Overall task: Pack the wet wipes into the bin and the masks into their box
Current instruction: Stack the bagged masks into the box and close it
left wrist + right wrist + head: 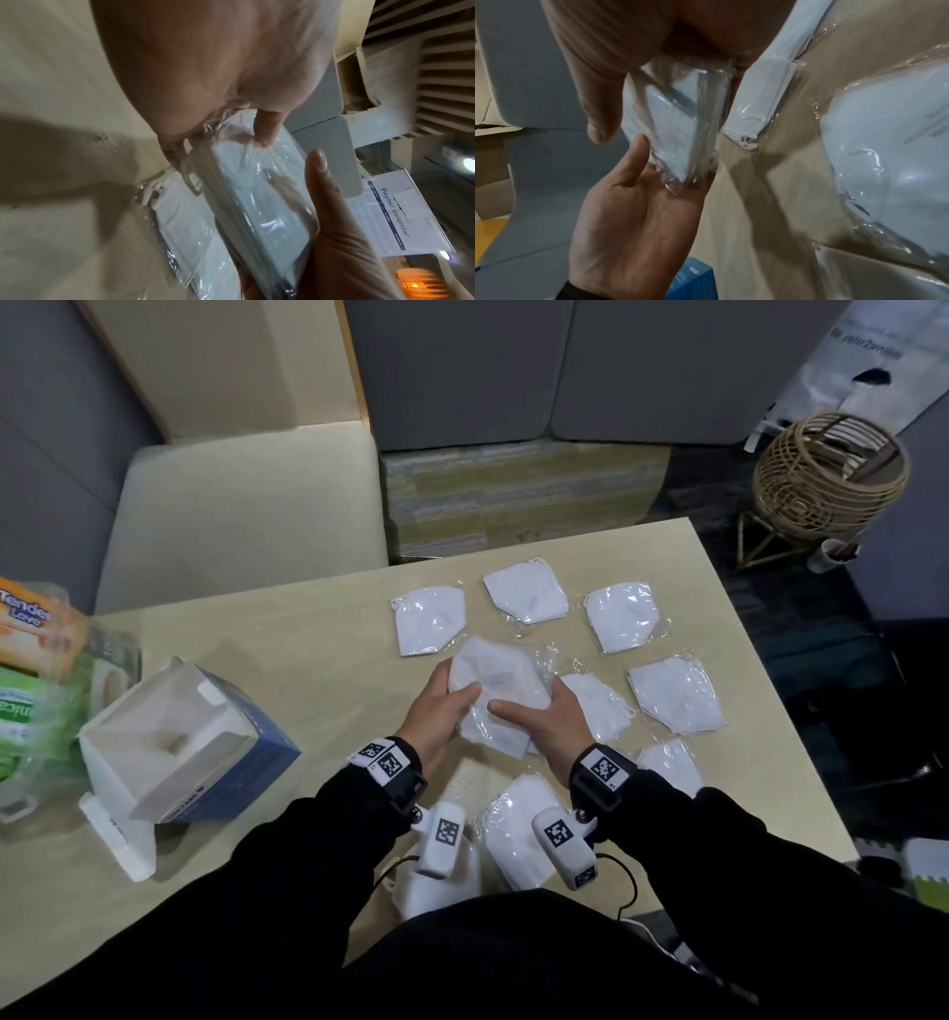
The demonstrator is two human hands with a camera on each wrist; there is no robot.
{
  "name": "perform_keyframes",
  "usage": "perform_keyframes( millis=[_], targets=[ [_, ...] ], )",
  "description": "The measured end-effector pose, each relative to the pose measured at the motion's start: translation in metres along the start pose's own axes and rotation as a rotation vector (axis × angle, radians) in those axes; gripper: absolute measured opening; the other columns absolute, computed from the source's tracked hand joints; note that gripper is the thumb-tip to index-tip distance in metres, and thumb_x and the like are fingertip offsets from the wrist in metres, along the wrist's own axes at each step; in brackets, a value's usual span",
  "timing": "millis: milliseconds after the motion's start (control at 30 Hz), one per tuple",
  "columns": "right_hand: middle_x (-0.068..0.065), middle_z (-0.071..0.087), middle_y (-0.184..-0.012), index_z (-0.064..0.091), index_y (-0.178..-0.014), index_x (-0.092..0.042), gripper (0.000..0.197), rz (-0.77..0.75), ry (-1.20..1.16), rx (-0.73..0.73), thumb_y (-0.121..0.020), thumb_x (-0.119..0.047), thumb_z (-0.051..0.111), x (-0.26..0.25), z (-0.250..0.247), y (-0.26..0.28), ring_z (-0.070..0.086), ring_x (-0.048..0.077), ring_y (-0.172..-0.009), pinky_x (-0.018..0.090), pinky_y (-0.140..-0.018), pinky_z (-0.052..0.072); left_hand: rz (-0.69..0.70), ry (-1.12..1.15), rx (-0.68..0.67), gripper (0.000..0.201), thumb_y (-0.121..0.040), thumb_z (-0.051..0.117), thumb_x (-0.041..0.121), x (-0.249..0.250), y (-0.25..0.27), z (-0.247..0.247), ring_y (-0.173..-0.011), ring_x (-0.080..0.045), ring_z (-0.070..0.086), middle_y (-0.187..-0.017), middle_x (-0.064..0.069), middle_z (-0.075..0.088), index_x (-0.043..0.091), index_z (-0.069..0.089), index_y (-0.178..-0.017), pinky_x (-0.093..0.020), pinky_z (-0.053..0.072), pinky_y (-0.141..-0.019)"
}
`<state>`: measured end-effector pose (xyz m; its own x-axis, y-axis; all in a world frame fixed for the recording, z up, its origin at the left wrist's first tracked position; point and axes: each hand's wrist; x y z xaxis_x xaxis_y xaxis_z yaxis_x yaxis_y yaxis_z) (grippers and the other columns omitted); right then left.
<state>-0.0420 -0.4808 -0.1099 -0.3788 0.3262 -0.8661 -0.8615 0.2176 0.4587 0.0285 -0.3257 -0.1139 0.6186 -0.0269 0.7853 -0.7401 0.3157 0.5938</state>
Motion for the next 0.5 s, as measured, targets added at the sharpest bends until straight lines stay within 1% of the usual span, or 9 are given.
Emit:
perform_keyframes(
  millis=[67, 100, 167, 233, 267, 333, 400, 433, 500],
  targets=[
    [0.014, 0.076, -0.116, 0.065, -0.128, -0.009, 0.063, 0.004, 0.001, 0.002, -0.071, -0.014, 0.093, 0.002, 0.005, -0.002, 0.073, 0.033, -0.110, 0.051, -0.097, 0.058, -0.005, 0.000, 0.017, 0.044, -0.102, 0.058, 0.016, -0.004, -0.004, 0.002, -0.109, -0.023, 0.073, -0.127, -0.007, 0.071, 0.024, 0.050, -0.144, -0.036, 0.060, -0.085],
    [0.014, 0.076, -0.116, 0.065, -0.128, -0.009, 0.063, -0.006, 0.005, 0.008, -0.072, -0.013, 0.093, 0.003, 0.007, -0.003, 0.073, 0.032, -0.110, 0.050, -0.096, 0.059, -0.012, -0.016, 0.024, 0.041, -0.104, 0.056, 0.018, -0.006, -0.004, 0.004, -0.105, -0.019, 0.073, -0.126, -0.004, 0.071, 0.025, 0.048, -0.145, -0.032, 0.060, -0.080],
    [0.012, 0.077, -0.115, 0.065, -0.125, -0.010, 0.058, -0.030, 0.021, 0.040, -0.074, -0.008, 0.091, 0.005, 0.012, -0.004, 0.074, 0.028, -0.108, 0.044, -0.093, 0.060, -0.031, -0.028, 0.043, 0.041, -0.106, 0.054, 0.024, -0.011, -0.009, 0.005, -0.103, -0.014, 0.073, -0.128, -0.001, 0.070, 0.027, 0.047, -0.146, -0.028, 0.058, -0.076],
    [0.008, 0.077, -0.114, 0.066, -0.122, -0.013, 0.055, -0.058, 0.060, 0.077, -0.074, -0.007, 0.091, 0.008, 0.014, -0.007, 0.074, 0.024, -0.108, 0.039, -0.091, 0.061, -0.064, -0.023, 0.053, 0.040, -0.105, 0.055, 0.026, -0.014, -0.011, 0.005, -0.103, -0.014, 0.072, -0.129, 0.000, 0.070, 0.028, 0.048, -0.145, -0.024, 0.056, -0.072],
    [0.007, 0.077, -0.113, 0.067, -0.120, -0.015, 0.052, -0.061, 0.093, 0.097, -0.074, -0.008, 0.091, 0.011, 0.013, -0.009, 0.074, 0.023, -0.107, 0.038, -0.091, 0.061, -0.079, -0.029, 0.053, 0.039, -0.105, 0.056, 0.025, -0.015, -0.011, 0.005, -0.105, -0.016, 0.072, -0.128, -0.001, 0.071, 0.026, 0.050, -0.144, -0.024, 0.055, -0.072],
    [0.005, 0.078, -0.109, 0.068, -0.113, -0.019, 0.043, -0.040, 0.153, 0.133, -0.077, -0.008, 0.088, 0.015, 0.007, -0.014, 0.075, 0.022, -0.103, 0.041, -0.093, 0.060, -0.101, -0.027, 0.040, 0.038, -0.103, 0.058, 0.018, -0.015, -0.012, 0.004, -0.102, -0.018, 0.073, -0.122, -0.004, 0.072, 0.018, 0.053, -0.141, -0.026, 0.056, -0.074],
    [0.005, 0.078, -0.107, 0.068, -0.109, -0.021, 0.038, -0.001, 0.160, 0.152, -0.078, -0.009, 0.087, 0.018, -0.002, -0.018, 0.075, 0.026, -0.102, 0.046, -0.093, 0.060, -0.083, -0.073, 0.031, 0.036, -0.100, 0.062, 0.012, -0.005, -0.018, -0.001, -0.094, -0.018, 0.073, -0.115, -0.005, 0.072, 0.012, 0.057, -0.136, -0.024, 0.057, -0.070],
    [0.003, 0.078, -0.108, 0.068, -0.111, -0.020, 0.042, 0.024, 0.153, 0.164, -0.076, -0.014, 0.088, 0.019, -0.006, -0.021, 0.074, 0.026, -0.103, 0.049, -0.094, 0.060, -0.045, -0.125, 0.043, 0.038, -0.099, 0.064, 0.013, 0.002, -0.024, -0.006, -0.098, -0.019, 0.071, -0.116, -0.004, 0.070, 0.014, 0.057, -0.137, -0.024, 0.057, -0.074],
    [0.002, 0.078, -0.111, 0.067, -0.120, -0.018, 0.054, 0.076, 0.122, 0.181, -0.071, -0.020, 0.090, 0.017, -0.016, -0.024, 0.074, 0.025, -0.105, 0.052, -0.096, 0.058, 0.071, -0.347, 0.128, 0.051, -0.094, 0.069, 0.021, 0.019, -0.049, -0.022, -0.115, -0.025, 0.065, -0.127, -0.003, 0.063, 0.020, 0.056, -0.142, -0.033, 0.053, -0.096]
  ],
)
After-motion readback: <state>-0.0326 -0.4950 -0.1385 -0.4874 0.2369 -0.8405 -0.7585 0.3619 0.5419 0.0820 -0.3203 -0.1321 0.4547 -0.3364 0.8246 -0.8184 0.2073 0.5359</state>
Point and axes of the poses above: each hand's wrist, its own y-axis away from the middle knuckle, its own z-axis out of the palm, x = y × z
